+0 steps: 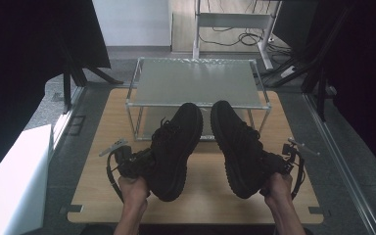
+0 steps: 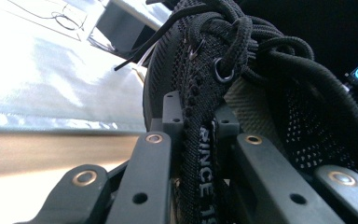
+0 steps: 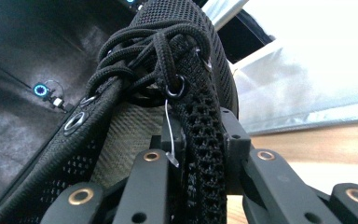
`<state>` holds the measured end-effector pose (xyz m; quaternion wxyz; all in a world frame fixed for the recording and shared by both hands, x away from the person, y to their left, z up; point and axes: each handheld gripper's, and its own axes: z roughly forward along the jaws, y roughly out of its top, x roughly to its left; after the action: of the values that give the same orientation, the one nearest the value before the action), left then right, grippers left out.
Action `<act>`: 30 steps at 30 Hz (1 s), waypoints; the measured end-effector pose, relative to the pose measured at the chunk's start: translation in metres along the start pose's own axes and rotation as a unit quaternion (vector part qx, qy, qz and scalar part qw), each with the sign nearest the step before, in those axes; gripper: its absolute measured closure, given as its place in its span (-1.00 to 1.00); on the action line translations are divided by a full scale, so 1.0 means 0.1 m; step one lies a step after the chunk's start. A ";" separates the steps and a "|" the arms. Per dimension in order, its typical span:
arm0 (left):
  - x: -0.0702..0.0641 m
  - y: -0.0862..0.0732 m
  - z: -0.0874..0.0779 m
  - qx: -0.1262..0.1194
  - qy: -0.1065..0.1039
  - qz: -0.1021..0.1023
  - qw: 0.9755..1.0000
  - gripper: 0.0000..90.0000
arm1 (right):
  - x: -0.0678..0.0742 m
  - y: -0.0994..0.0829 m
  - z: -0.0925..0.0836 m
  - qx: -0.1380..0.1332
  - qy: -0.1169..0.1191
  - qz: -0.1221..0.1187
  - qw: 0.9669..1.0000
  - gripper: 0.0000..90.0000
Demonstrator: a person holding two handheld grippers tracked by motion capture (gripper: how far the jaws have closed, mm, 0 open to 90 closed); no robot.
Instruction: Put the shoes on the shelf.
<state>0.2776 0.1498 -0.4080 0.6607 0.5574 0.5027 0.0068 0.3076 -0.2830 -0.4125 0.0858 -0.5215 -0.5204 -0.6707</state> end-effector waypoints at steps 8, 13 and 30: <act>-0.07 0.13 0.08 -0.015 0.007 -0.002 1.000 0.78 | 0.12 0.14 0.11 -0.006 0.004 0.016 1.000 0.69; -0.09 0.24 0.16 -0.026 0.002 -0.011 1.000 0.78 | 0.19 0.24 0.19 -0.014 0.002 0.019 1.000 0.69; -0.09 0.68 0.44 -0.054 0.019 -0.030 0.998 0.77 | 0.30 0.64 0.46 -0.032 -0.019 0.019 0.999 0.69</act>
<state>0.3401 0.1382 -0.3575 0.6802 0.5055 0.5303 0.0250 0.3643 -0.2617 -0.3539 0.0718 -0.5467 -0.4898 -0.6753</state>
